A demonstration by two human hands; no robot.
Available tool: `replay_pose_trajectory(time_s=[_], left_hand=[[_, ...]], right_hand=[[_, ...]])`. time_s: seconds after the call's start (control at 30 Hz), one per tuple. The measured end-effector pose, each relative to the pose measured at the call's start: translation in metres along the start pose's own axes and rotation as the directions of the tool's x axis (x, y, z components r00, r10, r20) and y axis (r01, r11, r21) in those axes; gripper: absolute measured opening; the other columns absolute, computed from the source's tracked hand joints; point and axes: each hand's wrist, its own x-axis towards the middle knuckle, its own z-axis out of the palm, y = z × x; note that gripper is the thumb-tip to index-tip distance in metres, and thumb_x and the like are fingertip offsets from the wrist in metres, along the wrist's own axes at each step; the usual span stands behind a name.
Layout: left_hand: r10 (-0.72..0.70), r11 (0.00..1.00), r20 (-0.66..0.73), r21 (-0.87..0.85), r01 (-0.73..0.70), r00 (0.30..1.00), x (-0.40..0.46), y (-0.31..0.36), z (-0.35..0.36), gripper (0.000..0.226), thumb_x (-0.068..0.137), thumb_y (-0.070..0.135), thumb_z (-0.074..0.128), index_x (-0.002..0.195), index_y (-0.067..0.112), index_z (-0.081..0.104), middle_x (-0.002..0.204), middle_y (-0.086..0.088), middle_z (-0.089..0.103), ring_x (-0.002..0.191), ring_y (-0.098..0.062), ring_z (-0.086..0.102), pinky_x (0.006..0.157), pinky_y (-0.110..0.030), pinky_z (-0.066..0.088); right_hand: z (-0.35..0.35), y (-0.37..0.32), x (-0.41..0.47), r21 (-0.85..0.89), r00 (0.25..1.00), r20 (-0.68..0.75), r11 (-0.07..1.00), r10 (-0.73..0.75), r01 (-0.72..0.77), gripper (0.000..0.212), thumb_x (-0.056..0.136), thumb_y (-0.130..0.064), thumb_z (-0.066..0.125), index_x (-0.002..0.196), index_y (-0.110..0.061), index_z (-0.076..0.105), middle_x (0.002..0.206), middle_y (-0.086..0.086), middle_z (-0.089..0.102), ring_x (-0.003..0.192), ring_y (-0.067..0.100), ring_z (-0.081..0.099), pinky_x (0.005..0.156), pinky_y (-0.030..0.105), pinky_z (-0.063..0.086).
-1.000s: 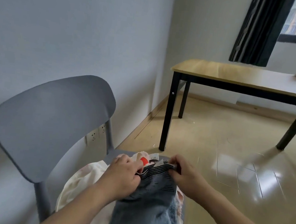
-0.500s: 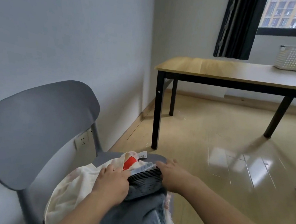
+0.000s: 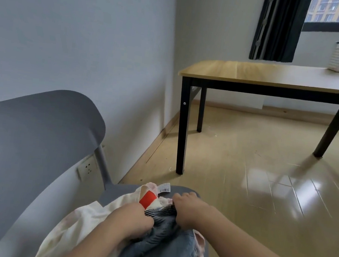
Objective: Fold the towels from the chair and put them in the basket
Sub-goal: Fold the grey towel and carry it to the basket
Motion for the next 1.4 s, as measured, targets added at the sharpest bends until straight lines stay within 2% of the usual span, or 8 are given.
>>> replay_pose_trajectory(time_s=[0.3, 0.43, 0.53, 0.7, 0.87, 1.1, 1.2, 1.4], left_hand=[[0.227, 0.974, -0.276, 0.056, -0.221, 0.934, -0.052, 0.014, -0.025, 0.021, 0.088, 0.026, 0.047, 0.107, 0.018, 0.051, 0.093, 0.001, 0.045, 0.08, -0.014, 0.049, 0.068, -0.022, 0.04], [0.315, 0.949, -0.375, 0.097, -0.301, 0.872, -0.097, 0.022, -0.048, 0.013, 0.089, 0.021, 0.05, 0.083, 0.022, 0.039, 0.086, -0.002, 0.053, 0.073, -0.016, 0.046, 0.061, -0.025, 0.036], [0.384, 0.923, -0.431, 0.153, -0.354, 0.816, -0.134, 0.021, -0.061, 0.011, 0.084, 0.017, 0.051, 0.08, 0.014, 0.041, 0.086, -0.007, 0.056, 0.076, -0.024, 0.048, 0.061, -0.03, 0.033], [0.623, 0.759, -0.525, 0.227, -0.61, 0.58, -0.188, 0.023, -0.086, 0.032, 0.076, 0.003, 0.05, 0.063, 0.024, 0.029, 0.065, 0.009, 0.037, 0.06, -0.012, 0.037, 0.052, -0.02, 0.023], [0.696, 0.669, -0.608, 0.357, -0.652, 0.382, -0.225, 0.035, -0.115, 0.019, 0.075, 0.002, 0.05, 0.069, 0.02, 0.049, 0.077, 0.006, 0.045, 0.074, -0.015, 0.044, 0.065, -0.027, 0.04], [0.634, 0.724, -0.658, 0.317, -0.613, 0.407, -0.259, 0.044, -0.144, 0.024, 0.078, 0.015, 0.039, 0.08, 0.012, 0.063, 0.087, 0.005, 0.049, 0.085, -0.012, 0.043, 0.076, -0.027, 0.038], [0.594, 0.767, -0.668, 0.304, -0.564, 0.448, -0.268, 0.042, -0.156, 0.027, 0.08, 0.02, 0.036, 0.082, 0.011, 0.061, 0.088, 0.004, 0.049, 0.088, -0.013, 0.041, 0.077, -0.024, 0.032], [0.513, 0.836, -0.751, 0.326, -0.442, 0.416, -0.277, 0.035, -0.172, 0.036, 0.081, 0.026, 0.032, 0.084, 0.012, 0.065, 0.087, 0.004, 0.052, 0.086, -0.015, 0.042, 0.077, -0.024, 0.025]], right_hand=[[-0.041, 0.004, -0.057, 0.088, 0.997, -0.08, 0.996, -0.006, 0.013, 0.042, 0.088, -0.016, 0.049, 0.13, -0.008, 0.042, 0.131, 0.013, 0.043, 0.123, 0.029, 0.038, 0.103, 0.038, 0.035], [-0.072, 0.004, -0.111, 0.165, 0.983, -0.159, 0.979, -0.092, 0.118, 0.015, 0.078, -0.022, 0.061, 0.081, -0.03, 0.049, 0.099, 0.0, 0.045, 0.095, 0.021, 0.047, 0.079, 0.031, 0.042], [-0.093, -0.003, -0.164, 0.262, 0.969, -0.202, 0.946, -0.139, 0.19, 0.011, 0.077, -0.016, 0.06, 0.082, -0.02, 0.05, 0.091, 0.003, 0.056, 0.086, 0.024, 0.055, 0.067, 0.033, 0.045], [-0.123, -0.01, -0.227, 0.384, 0.932, -0.307, 0.871, -0.19, 0.305, 0.036, 0.082, -0.01, 0.058, 0.108, -0.029, 0.042, 0.096, -0.001, 0.057, 0.084, 0.015, 0.055, 0.066, 0.021, 0.044], [-0.164, -0.024, -0.264, 0.322, 0.895, -0.37, 0.869, -0.25, 0.376, 0.026, 0.078, -0.006, 0.058, 0.081, -0.03, 0.052, 0.085, -0.005, 0.055, 0.077, 0.012, 0.052, 0.061, 0.024, 0.039], [-0.198, -0.031, -0.286, 0.378, 0.953, -0.163, 0.876, -0.254, 0.298, 0.014, 0.08, -0.013, 0.064, 0.092, -0.014, 0.058, 0.089, 0.01, 0.061, 0.076, 0.02, 0.055, 0.062, 0.029, 0.047], [-0.205, -0.032, -0.292, 0.315, 0.923, -0.275, 0.882, -0.268, 0.35, 0.023, 0.081, -0.022, 0.065, 0.102, -0.014, 0.062, 0.098, 0.007, 0.065, 0.089, 0.022, 0.062, 0.076, 0.033, 0.055], [-0.212, -0.045, -0.307, 0.132, 0.745, -0.598, 0.881, -0.295, 0.454, 0.02, 0.087, -0.034, 0.064, 0.086, -0.013, 0.065, 0.081, -0.004, 0.059, 0.069, 0.007, 0.053, 0.059, 0.019, 0.041]])
